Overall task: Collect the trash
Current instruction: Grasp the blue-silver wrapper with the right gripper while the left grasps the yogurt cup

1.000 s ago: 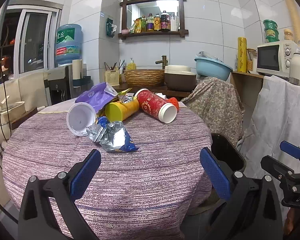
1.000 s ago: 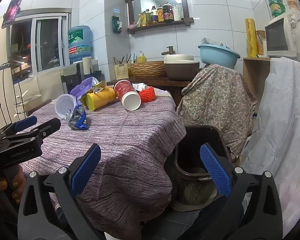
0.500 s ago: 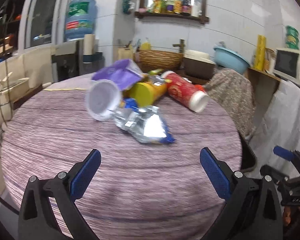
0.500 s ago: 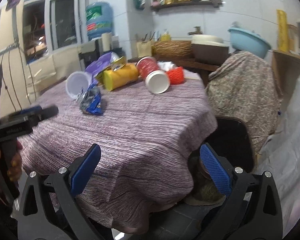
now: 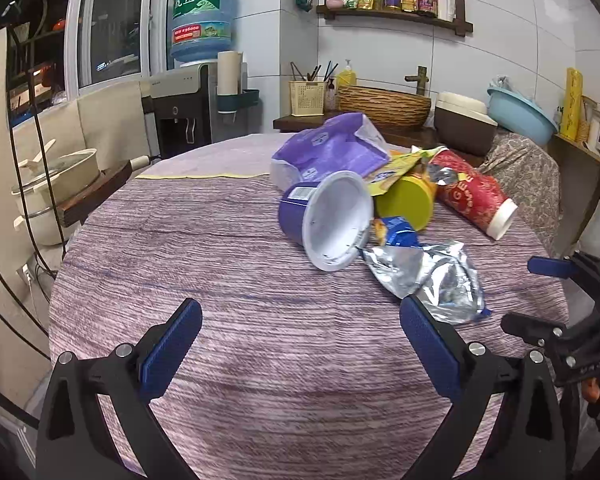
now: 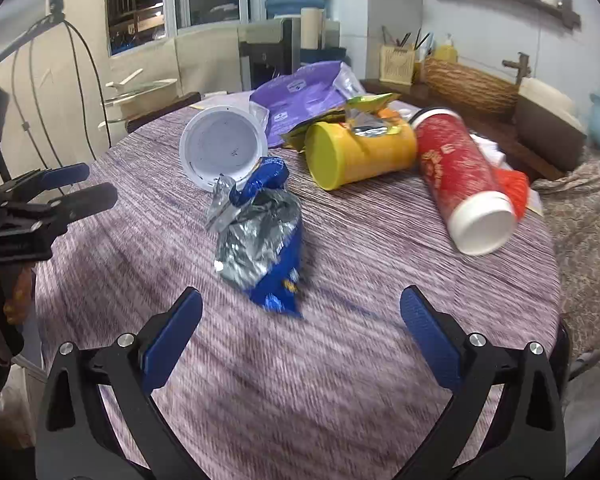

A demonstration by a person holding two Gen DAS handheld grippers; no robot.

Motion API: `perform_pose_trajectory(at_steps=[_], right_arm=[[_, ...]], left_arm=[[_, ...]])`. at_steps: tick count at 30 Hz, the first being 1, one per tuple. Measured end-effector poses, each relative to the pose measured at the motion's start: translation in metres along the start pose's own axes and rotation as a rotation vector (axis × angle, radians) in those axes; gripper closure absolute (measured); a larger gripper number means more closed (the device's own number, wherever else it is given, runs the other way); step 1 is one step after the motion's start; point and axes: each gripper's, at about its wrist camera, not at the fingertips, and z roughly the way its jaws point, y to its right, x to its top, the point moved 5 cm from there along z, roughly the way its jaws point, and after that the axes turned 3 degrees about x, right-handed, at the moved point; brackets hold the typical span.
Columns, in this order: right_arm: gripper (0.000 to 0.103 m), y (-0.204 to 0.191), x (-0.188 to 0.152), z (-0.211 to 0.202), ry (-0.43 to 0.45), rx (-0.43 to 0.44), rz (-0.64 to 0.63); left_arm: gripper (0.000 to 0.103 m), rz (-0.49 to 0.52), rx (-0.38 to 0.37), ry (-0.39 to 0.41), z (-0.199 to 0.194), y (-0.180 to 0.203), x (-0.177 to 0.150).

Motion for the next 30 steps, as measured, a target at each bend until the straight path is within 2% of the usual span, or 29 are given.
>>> perform_pose_trajectory(at_steps=[2, 6, 9, 11, 16, 17, 22, 26, 30], right_arm=[[0.019, -0.003, 0.011, 0.017, -0.031, 0.022, -0.006], [0.03, 0.001, 0.022, 0.038, -0.067, 0.04, 0.01], [0.043, 0.004, 0.026, 0.052, -0.093, 0.054, 0.036], [0.057, 0.006, 0.027, 0.061, -0.111, 0.065, 0.055], [0.078, 0.002, 0.024, 0.069, -0.121, 0.095, 0.068], [0.081, 0.001, 0.022, 0.069, -0.119, 0.098, 0.072], [0.084, 0.002, 0.022, 0.062, -0.09, 0.11, 0.089], [0.085, 0.003, 0.022, 0.052, -0.056, 0.089, 0.069], [0.085, 0.002, 0.021, 0.042, -0.024, 0.069, 0.05]], left_arm=[[0.005, 0.009, 0.009, -0.007, 0.003, -0.004, 0.002], [0.005, 0.023, -0.002, -0.01, 0.007, -0.006, 0.006], [0.005, 0.039, -0.014, -0.015, 0.014, -0.004, 0.009], [0.009, 0.048, -0.022, -0.03, 0.022, -0.003, 0.011], [0.016, 0.078, -0.041, -0.053, 0.041, 0.005, 0.02], [0.02, 0.083, -0.042, -0.058, 0.043, 0.006, 0.022], [0.031, 0.114, -0.036, -0.101, 0.068, 0.016, 0.036], [0.038, 0.132, -0.013, -0.113, 0.079, 0.021, 0.045], [0.049, 0.136, 0.008, -0.124, 0.09, 0.023, 0.049]])
